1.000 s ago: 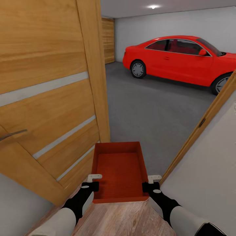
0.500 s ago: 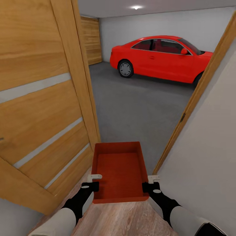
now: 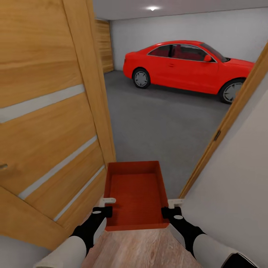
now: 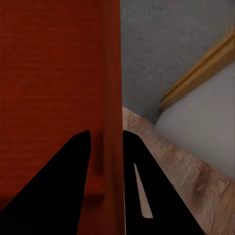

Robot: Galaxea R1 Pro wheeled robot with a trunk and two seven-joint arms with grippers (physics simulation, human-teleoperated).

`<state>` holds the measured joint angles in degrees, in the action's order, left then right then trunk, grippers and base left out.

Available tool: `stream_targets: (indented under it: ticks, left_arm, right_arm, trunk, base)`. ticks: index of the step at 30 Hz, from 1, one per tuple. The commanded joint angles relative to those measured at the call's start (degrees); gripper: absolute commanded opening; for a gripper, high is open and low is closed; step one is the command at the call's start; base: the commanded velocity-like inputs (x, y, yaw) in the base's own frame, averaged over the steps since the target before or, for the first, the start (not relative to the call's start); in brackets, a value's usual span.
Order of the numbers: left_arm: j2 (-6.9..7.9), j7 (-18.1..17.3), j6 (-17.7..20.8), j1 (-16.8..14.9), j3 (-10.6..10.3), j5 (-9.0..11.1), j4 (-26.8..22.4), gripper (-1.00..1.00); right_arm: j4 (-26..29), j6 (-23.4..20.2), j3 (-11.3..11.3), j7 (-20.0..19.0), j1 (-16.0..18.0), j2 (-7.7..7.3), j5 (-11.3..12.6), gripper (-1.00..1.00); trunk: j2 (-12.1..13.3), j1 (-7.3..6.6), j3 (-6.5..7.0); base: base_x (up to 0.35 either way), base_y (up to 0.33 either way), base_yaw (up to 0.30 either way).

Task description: Move the two storage containers from the living room to the garage. In the garage, place one container on the floor and stack the other container on top of it (either order is fine).

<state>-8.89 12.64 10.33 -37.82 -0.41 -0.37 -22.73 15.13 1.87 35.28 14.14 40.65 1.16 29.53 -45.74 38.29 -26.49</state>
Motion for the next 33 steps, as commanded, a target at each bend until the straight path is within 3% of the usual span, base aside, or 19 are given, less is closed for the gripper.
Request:
stream_targets:
  ticks: [1, 8, 25, 33]
  left_arm:
    - [1.33, 0.6, 0.3, 0.0, -1.1, 1.3, 0.2, -1.00]
    - [1.33, 0.6, 0.3, 0.0, -1.1, 1.3, 0.2, -1.00]
    - [1.33, 0.5, 0.3, 0.0, -1.1, 1.3, 0.2, -1.00]
    - [1.29, 0.5, 0.3, 0.0, -1.1, 1.4, 0.2, -1.00]
  right_arm:
    - [0.3, 0.1, -3.8, 0.4, 0.1, -2.68, -0.3, -1.00]
    - [0.3, 0.1, -3.8, 0.4, 0.1, -2.67, -0.3, -1.00]
    - [0.3, 0.1, -3.8, 0.8, 0.1, -2.66, -0.3, -1.00]
    - [0.3, 0.2, -3.8, 0.8, 0.1, -2.66, -0.3, -1.00]
  trunk:
    - [-0.1, 0.02, -0.06]
    - [-0.1, 0.02, -0.06]
    - [-0.1, 0.02, -0.06]
    - [-0.1, 0.02, -0.06]
  base:
    - [0.142, 0.293, 0.000]
    - [0.121, 0.217, -0.045]
    - [0.003, 0.004, -0.272]
    - [0.112, 0.122, -0.022]
